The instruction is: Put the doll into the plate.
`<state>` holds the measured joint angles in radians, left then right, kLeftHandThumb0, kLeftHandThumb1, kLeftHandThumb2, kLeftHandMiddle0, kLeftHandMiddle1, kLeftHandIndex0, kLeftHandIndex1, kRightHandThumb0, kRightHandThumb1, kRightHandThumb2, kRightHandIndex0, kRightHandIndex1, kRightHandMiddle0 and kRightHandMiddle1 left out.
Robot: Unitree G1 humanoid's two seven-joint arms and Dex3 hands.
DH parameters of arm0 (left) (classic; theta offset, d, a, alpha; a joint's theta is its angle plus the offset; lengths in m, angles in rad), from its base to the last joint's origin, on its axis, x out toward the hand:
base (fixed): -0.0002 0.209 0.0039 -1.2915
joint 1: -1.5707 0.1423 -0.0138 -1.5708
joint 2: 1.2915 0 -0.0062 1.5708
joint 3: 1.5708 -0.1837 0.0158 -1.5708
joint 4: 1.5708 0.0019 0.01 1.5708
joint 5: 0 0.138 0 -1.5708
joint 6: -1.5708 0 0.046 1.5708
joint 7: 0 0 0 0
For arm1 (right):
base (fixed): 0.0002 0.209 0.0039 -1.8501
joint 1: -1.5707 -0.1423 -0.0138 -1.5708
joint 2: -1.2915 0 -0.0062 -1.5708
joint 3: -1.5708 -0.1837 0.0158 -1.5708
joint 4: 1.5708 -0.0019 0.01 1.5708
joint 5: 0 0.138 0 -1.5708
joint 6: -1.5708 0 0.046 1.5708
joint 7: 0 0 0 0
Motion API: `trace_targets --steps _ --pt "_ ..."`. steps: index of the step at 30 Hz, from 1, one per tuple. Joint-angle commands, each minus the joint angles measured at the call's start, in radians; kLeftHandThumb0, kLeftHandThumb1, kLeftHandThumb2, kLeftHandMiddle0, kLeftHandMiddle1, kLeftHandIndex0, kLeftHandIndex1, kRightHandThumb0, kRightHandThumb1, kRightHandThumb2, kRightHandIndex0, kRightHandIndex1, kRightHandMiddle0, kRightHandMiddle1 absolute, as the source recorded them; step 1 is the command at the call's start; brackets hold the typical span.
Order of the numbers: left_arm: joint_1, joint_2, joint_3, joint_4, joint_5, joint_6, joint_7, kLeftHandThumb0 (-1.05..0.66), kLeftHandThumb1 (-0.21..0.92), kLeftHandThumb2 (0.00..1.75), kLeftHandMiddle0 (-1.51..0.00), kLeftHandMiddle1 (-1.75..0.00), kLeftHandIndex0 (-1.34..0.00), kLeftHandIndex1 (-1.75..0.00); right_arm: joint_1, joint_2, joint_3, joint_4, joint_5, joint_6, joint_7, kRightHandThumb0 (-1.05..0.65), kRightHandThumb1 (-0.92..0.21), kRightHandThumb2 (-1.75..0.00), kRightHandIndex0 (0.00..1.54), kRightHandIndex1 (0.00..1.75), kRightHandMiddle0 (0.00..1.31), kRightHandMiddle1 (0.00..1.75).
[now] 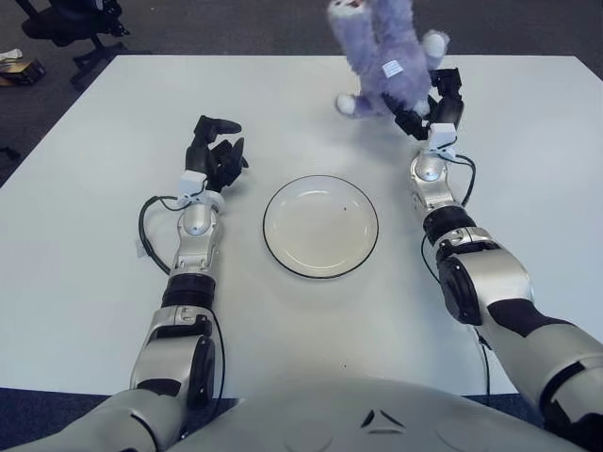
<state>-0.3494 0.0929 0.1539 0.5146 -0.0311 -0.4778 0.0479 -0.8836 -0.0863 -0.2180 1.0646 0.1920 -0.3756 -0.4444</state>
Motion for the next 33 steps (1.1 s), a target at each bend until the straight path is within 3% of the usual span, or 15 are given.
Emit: trace_targets --steps 1,4,9,13,18,22,33 --pt "0.082 -0.017 -0.003 0.057 0.0 -0.013 -0.003 -0.35 0.92 0.34 -0.87 -1.75 -0.4 -1.54 -0.013 -0.001 -0.029 -0.023 0.016 0.04 0.013 0.06 -0.9 -0.09 0.88 1.75 0.55 1.75" --pt "0.082 -0.017 -0.003 0.057 0.0 -0.013 -0.003 -0.35 0.92 0.34 -0.87 -1.75 -0.4 -1.54 -0.011 0.001 -0.039 -0.032 0.009 0.051 0.016 0.06 -0.9 -0.09 0.88 1.75 0.55 1.75" --pt "0.083 -0.018 -0.003 0.055 0.003 -0.016 0.0 -0.35 0.92 0.34 -0.86 -1.75 -0.4 -1.54 -0.015 -0.035 -0.138 -0.014 0.111 0.25 0.046 0.1 -0.9 -0.09 0.87 1.75 0.58 1.75" --pt "0.084 -0.017 -0.003 0.054 0.003 -0.018 0.0 -0.35 0.92 0.34 -0.86 -1.75 -0.4 -1.54 -0.001 -0.053 -0.162 -0.044 0.131 0.331 0.073 0.12 -0.89 -0.08 0.86 1.75 0.59 1.75" --pt "0.084 -0.017 -0.003 0.056 0.003 -0.019 0.0 -0.35 0.92 0.34 -0.86 -1.75 -0.4 -1.54 0.006 -0.052 -0.171 -0.07 0.128 0.361 0.078 0.13 -0.89 -0.08 0.86 1.75 0.6 1.75" --pt "0.08 -0.014 -0.001 0.061 0.001 -0.023 -0.004 -0.35 0.92 0.34 -0.86 -1.75 -0.4 -1.54 0.046 -0.066 -0.196 -0.157 0.164 0.494 0.102 0.14 -0.89 -0.08 0.86 1.75 0.6 1.75" --pt "0.079 -0.013 0.0 0.064 -0.001 -0.025 -0.007 -0.35 0.92 0.33 -0.86 -1.75 -0.4 -1.54 0.095 -0.049 -0.204 -0.288 0.163 0.594 0.096 0.15 -0.88 -0.08 0.87 1.75 0.6 1.75"
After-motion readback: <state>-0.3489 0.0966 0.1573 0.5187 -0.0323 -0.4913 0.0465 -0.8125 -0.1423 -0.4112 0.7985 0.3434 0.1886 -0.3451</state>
